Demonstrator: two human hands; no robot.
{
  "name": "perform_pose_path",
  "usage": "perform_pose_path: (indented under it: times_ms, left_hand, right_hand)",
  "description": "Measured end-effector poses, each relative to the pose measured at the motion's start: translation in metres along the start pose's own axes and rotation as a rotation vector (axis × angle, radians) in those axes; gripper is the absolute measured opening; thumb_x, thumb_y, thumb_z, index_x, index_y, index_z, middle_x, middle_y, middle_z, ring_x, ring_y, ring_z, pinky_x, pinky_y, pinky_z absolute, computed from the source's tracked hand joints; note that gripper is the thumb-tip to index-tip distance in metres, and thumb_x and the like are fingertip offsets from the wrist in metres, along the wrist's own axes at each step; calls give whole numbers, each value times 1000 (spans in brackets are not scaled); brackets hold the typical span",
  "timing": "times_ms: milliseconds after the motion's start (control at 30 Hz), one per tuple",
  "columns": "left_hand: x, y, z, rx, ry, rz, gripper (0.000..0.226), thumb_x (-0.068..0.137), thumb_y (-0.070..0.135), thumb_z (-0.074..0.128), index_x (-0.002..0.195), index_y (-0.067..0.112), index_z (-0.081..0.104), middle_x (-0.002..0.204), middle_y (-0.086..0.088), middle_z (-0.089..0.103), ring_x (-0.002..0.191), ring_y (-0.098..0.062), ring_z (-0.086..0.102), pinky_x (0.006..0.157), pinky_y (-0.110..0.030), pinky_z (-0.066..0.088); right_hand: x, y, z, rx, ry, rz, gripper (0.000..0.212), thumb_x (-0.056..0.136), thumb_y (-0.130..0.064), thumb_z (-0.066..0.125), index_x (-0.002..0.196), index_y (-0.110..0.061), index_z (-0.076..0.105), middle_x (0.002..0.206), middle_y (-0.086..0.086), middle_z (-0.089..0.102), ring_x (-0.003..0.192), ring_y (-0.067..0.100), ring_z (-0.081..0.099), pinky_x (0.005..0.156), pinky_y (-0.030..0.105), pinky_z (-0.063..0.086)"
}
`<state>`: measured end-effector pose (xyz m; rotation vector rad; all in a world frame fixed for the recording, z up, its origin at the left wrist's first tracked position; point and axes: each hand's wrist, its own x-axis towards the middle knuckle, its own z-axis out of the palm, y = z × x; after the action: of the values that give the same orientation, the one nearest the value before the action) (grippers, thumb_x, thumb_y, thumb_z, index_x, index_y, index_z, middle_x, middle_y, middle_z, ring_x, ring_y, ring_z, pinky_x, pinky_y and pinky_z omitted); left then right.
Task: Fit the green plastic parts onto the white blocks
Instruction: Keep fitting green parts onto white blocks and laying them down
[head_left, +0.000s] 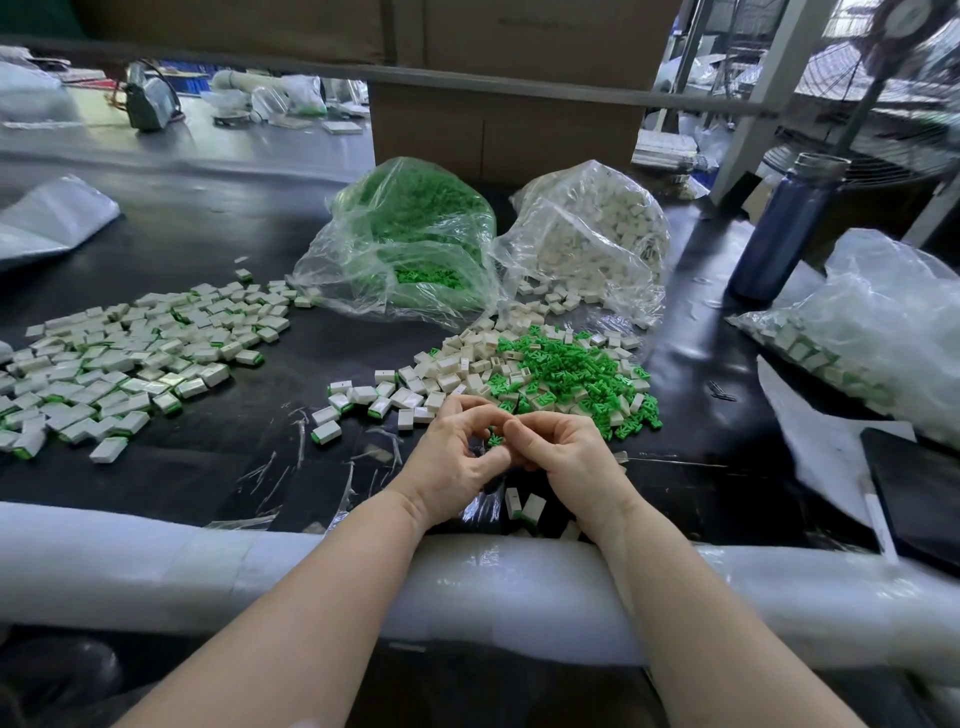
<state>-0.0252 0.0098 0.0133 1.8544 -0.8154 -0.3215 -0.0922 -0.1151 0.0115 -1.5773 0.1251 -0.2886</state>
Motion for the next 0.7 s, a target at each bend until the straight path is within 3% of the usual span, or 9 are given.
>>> perform_pose_path:
  times_ms: [333,500,700]
  left_hand:
    - [1,-1,1,7,13,-8,20,83,3,60,87,22,62,110,-4,46,94,-16,50,94,-28,43]
    - [1,-2,1,34,-9,3,22,83,4,60,84,25,59,110,-6,45,93,-15,48,90,-19,41]
    - [1,-2,2,47,-44,11,27,83,4,60,78,30,56,108,-4,42,97,-21,50,91,-31,46]
  right_hand:
    - [0,-1,0,5,-3,1,18,90,-5,57,79,-12,69,55,-7,66,52,-1,60,51,10,45]
    - [0,-1,0,3,4,19,16,89,-5,57,80,-7,69,53,-8,63,50,-1,56,51,11,44]
    - [0,0,-1,12,1,55,13,87,-4,59,80,-3,69,57,-4,66,54,6,61,55,16,49]
